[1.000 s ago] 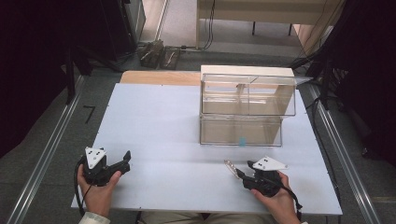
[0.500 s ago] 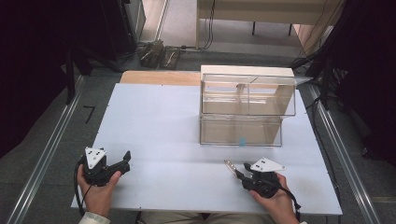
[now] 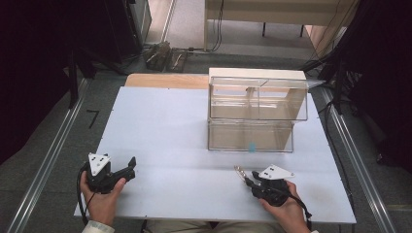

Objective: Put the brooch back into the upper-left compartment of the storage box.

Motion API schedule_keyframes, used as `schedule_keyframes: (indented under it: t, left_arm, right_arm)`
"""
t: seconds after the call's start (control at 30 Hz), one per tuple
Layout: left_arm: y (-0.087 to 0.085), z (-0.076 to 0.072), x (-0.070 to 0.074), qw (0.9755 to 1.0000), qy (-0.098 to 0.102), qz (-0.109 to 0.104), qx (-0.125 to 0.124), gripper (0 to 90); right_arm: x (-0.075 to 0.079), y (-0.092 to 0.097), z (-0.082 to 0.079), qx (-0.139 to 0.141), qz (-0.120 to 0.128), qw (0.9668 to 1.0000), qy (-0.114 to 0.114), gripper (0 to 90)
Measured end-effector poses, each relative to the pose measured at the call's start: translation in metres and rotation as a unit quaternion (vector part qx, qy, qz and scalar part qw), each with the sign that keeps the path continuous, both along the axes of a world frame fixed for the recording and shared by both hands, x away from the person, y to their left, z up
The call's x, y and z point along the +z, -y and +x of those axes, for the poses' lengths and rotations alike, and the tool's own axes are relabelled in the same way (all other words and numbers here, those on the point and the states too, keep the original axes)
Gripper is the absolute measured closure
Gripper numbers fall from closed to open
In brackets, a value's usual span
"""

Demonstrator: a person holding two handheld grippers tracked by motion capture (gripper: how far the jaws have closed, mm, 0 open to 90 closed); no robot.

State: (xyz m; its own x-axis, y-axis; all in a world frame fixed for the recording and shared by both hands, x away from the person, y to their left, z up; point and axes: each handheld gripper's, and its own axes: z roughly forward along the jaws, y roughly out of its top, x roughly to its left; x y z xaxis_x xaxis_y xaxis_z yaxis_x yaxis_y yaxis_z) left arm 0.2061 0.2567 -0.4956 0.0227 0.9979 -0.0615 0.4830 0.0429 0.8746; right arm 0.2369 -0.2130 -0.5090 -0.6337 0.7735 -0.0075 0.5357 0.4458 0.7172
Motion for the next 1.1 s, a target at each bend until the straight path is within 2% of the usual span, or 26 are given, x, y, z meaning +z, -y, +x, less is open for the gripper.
schedule_keyframes:
  t: [0.17, 0.27, 0.63, 1.0, 1.1]
  left_arm:
    - [0.0001, 0.0001, -0.0001, 1.0, -0.001, 0.0, 0.0, 6.4]
    - [0.0002, 0.0002, -0.0002, 1.0, 0.0, -0.001, 0.0, 6.4]
    - [0.0002, 0.0, -0.0001, 1.0, -0.001, 0.0, -0.001, 6.4]
    - [0.0003, 0.0, 0.0, 1.0, 0.0, 0.0, -0.001, 6.4]
    - [0.0001, -0.0001, 0.0, 1.0, 0.0, 0.0, 0.0, 6.4]
  right_arm:
    - [-0.0001, 0.0001, -0.0004, 0.0, -0.003, 1.0, 0.003, 66.7]
    - [-0.0002, -0.0016, -0.0023, 0.008, -0.004, 1.0, 0.004, 74.9]
    - [-0.0003, -0.0022, -0.0027, 0.018, 0.002, 0.9998, -0.002, 84.6]
    - [0.0001, -0.0009, -0.0018, 0.027, 0.012, 0.9995, -0.013, 86.9]
    - [0.001, -0.0038, -0.004, 0.038, 0.007, 0.9992, -0.005, 87.1]
